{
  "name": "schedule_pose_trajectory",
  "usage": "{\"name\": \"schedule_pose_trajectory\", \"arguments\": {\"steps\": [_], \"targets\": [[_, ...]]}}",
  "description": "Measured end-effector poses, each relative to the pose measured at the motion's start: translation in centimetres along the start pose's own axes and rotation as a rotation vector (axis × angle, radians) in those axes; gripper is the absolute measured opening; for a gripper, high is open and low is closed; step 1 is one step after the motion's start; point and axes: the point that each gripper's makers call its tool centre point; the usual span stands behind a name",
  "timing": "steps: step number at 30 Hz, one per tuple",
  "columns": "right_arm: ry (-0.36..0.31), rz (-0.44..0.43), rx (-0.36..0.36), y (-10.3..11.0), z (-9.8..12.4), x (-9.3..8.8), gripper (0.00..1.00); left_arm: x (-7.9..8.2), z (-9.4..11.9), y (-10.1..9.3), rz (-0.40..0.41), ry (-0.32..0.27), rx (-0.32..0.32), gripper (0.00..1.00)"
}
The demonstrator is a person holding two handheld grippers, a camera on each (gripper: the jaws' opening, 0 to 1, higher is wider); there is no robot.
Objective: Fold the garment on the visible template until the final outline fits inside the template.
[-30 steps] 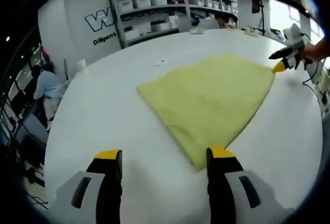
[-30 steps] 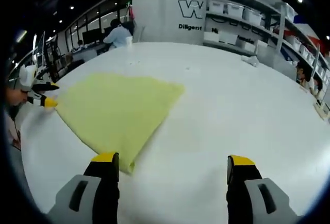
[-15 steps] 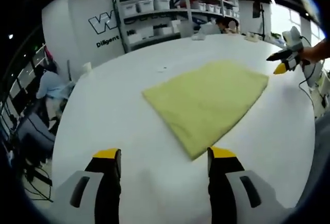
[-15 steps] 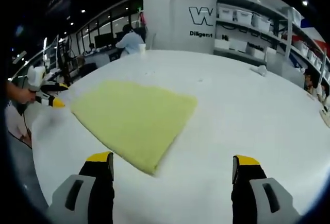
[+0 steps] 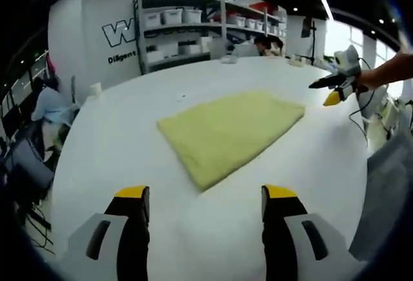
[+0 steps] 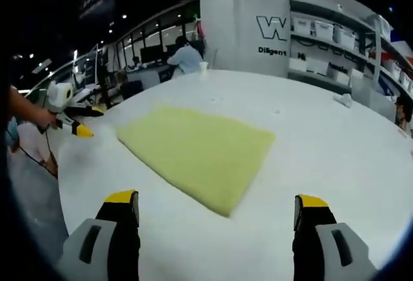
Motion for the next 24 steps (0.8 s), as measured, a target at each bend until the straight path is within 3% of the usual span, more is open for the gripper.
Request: {"name": "schedule_pose_trajectory", "arguments": {"steps": [11, 20, 24], "targets": [[0.004, 0.063, 0.065, 2.8, 1.0, -0.8, 0.99, -0.3, 1.6, -0.3, 0.048, -0.041, 0.009, 0.69], [-0.019, 0.137, 0.09, 5.1, 2.5, -1.0, 0.99, 0.3, 2.5, -2.9, 0.046, -0.084, -0.039, 0.68], [-0.036, 0.104, 0.094, 5.7, 3.3, -1.5, 0.99, 0.2, 2.6, -4.1, 0.065, -0.098, -0.048, 0.69]]}}
Point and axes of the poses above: the point that each gripper's makers call its tool centre point, and the gripper's own axes: z roughly backward along the fingers, y roughly to its left, x roughly out of its top
